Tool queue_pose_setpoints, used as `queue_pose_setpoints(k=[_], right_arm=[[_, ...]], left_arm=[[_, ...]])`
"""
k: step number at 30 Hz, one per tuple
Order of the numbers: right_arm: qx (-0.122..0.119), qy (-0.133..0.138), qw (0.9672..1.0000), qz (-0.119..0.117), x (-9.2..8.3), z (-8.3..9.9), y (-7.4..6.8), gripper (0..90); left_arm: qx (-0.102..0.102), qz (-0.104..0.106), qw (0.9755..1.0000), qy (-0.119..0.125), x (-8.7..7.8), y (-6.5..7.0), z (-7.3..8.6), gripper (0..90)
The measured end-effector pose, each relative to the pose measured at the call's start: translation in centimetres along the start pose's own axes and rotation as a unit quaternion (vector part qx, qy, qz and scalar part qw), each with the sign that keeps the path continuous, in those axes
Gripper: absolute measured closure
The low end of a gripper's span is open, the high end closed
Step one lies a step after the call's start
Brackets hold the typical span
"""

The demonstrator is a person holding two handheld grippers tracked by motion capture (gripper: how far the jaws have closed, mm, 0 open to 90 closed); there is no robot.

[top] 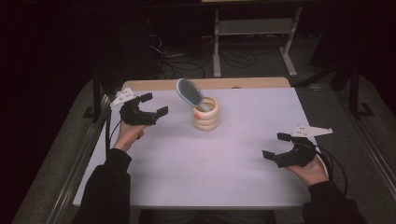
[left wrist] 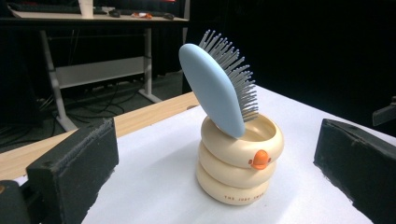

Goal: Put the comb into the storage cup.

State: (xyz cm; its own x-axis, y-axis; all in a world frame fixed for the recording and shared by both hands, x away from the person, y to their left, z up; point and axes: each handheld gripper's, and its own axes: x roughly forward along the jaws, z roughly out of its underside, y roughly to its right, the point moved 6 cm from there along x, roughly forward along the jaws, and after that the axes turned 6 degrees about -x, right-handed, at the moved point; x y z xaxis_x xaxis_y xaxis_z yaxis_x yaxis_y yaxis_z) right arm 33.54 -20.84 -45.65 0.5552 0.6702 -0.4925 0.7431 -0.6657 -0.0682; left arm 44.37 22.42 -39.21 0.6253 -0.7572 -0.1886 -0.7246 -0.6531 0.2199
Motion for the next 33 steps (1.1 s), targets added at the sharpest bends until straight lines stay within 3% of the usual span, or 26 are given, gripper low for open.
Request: queue_pose_setpoints(k=[19,33], right_arm=[[-0.001,-0.004,1.0,0.002,0.1,0.1,0.0,0.0],[-0.002,-0.007,1.0,0.004,0.2,0.2,0.0,0.0]], left_arm=[[-0.002,-0.012,0.9999,0.005,-3.2,0.2,2.0,0.0],[0.006,-0.03,0.9994,-0.014,-5.8,0.0,3.6,0.0]])
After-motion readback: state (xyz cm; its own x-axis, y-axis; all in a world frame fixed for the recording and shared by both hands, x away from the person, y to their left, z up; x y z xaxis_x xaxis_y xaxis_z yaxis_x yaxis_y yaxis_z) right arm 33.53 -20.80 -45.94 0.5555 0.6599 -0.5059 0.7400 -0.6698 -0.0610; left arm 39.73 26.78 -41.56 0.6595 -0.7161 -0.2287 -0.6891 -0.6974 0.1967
